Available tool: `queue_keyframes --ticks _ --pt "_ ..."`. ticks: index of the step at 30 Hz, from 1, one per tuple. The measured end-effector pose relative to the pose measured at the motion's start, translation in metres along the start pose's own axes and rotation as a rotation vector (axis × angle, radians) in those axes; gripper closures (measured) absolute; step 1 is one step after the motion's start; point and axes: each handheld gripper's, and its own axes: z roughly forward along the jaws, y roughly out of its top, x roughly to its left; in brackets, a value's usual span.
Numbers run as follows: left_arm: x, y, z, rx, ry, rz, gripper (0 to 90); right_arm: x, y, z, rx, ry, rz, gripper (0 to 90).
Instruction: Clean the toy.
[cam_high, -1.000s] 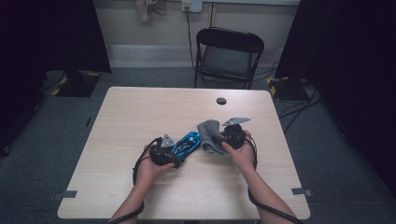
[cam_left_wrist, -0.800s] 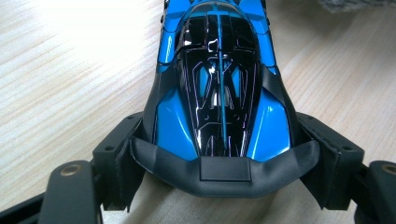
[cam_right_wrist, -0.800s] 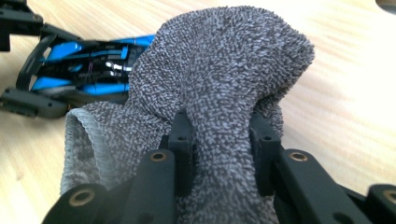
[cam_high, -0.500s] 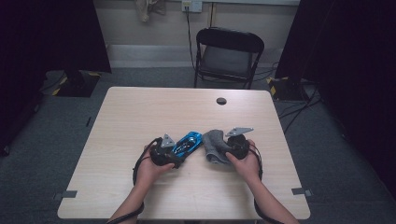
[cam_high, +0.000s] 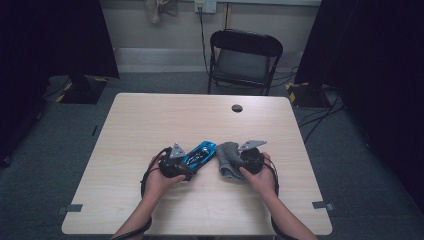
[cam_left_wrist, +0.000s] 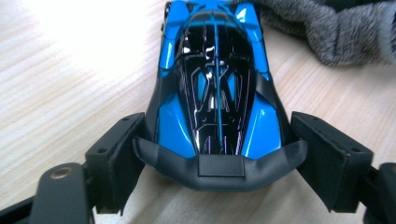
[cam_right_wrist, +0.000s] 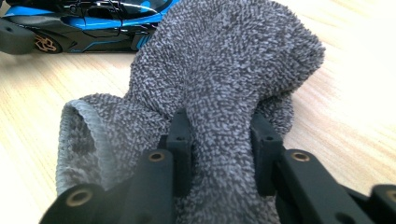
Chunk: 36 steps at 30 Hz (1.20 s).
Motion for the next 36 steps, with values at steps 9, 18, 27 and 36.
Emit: queue_keyframes --ticks 9,18,27,36 --pt "0.005 0.025 -0.006 -0.006 0.007 0.02 23.6 -0.001 0.002 -0.001 0.002 -0.007 0.028 43.8" --pt "0.01 0.025 0.004 0.043 0.013 -0.033 34.7 -0.003 0.008 -0.007 -0.044 -0.008 0.051 33.4" --pt "0.015 0.02 0.003 0.03 -0.037 -0.065 38.7 0.001 0.014 0.012 -0.014 -0.029 0.101 38.5" --pt "0.013 0.022 0.003 0.04 -0.023 -0.047 39.1 0.015 0.022 0.02 0.013 -0.004 0.026 67.5"
